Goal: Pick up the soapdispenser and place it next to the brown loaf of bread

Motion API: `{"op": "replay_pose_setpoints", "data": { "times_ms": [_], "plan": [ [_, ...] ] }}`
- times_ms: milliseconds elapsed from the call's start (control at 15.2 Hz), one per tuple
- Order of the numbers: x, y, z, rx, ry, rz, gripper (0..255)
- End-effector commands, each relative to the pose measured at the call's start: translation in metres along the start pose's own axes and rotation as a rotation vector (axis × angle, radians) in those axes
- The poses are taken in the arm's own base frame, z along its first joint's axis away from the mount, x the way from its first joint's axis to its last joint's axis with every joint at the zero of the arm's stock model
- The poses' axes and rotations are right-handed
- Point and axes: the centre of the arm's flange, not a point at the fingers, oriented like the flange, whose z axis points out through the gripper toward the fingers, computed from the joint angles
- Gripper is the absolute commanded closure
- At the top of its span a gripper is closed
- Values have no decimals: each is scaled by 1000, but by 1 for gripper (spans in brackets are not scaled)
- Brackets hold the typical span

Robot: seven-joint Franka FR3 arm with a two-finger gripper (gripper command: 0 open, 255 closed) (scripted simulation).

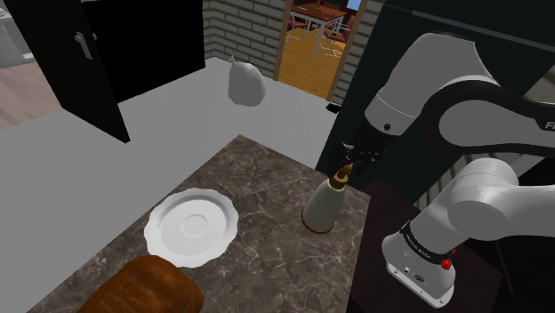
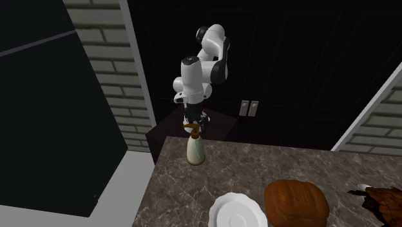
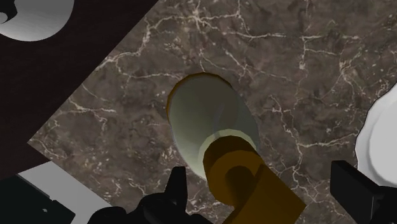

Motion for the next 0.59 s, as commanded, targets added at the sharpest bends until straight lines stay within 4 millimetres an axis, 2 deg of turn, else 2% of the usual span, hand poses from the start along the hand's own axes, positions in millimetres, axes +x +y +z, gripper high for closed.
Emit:
{"op": "replay_pose_setpoints", "data": {
  "times_ms": [0, 198, 264, 528],
  "plan": [
    [0, 0, 1, 0, 0, 0, 0],
    [0, 0, 1, 0, 0, 0, 0],
    [0, 0, 1, 0, 0, 0, 255],
    [0, 0, 0, 0, 0, 0, 255]
  ]
}}
